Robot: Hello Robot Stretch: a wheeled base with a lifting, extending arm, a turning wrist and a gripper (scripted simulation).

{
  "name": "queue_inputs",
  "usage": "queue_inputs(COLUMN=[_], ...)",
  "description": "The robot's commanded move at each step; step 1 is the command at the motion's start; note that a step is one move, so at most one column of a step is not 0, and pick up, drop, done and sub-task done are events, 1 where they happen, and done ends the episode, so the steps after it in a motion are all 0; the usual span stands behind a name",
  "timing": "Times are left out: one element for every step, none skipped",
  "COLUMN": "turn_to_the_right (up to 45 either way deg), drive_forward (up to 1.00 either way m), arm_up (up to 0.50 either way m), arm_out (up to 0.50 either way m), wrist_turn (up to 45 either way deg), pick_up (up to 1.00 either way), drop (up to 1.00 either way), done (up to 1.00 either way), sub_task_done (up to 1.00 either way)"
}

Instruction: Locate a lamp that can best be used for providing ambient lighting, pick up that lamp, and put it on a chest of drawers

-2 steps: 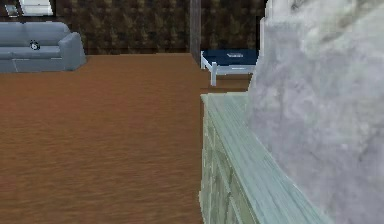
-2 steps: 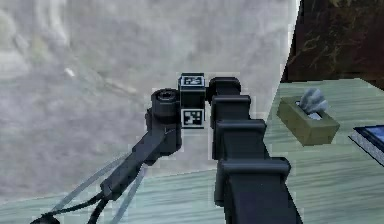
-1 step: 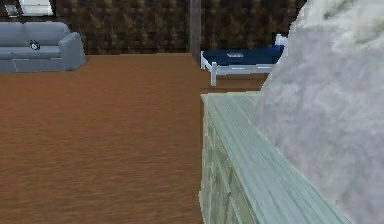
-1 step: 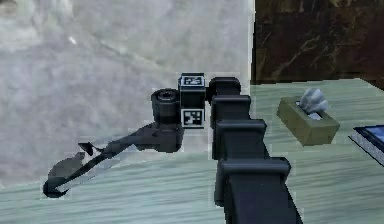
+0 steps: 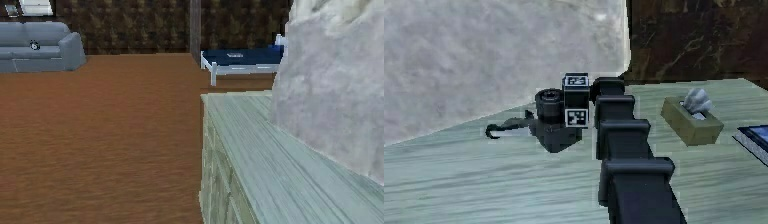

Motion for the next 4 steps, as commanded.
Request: queue_inputs(turn_to_the_right=[0.0, 0.0, 0.0, 0.0], drive_forward=[0.0, 0.0, 0.0, 0.0], arm_up=[0.0, -0.12, 0.0, 0.0], arm_out=[0.0, 0.0, 0.0, -0.1], wrist_turn=[33.0, 0.0, 0.0, 0.0], pick_up=[0.0, 0.0, 0.0, 0.0], drop=[0.0, 0.0, 1.0, 0.0], done=[0.0, 0.0, 0.0, 0.0], sub_task_done=[0.0, 0.0, 0.0, 0.0])
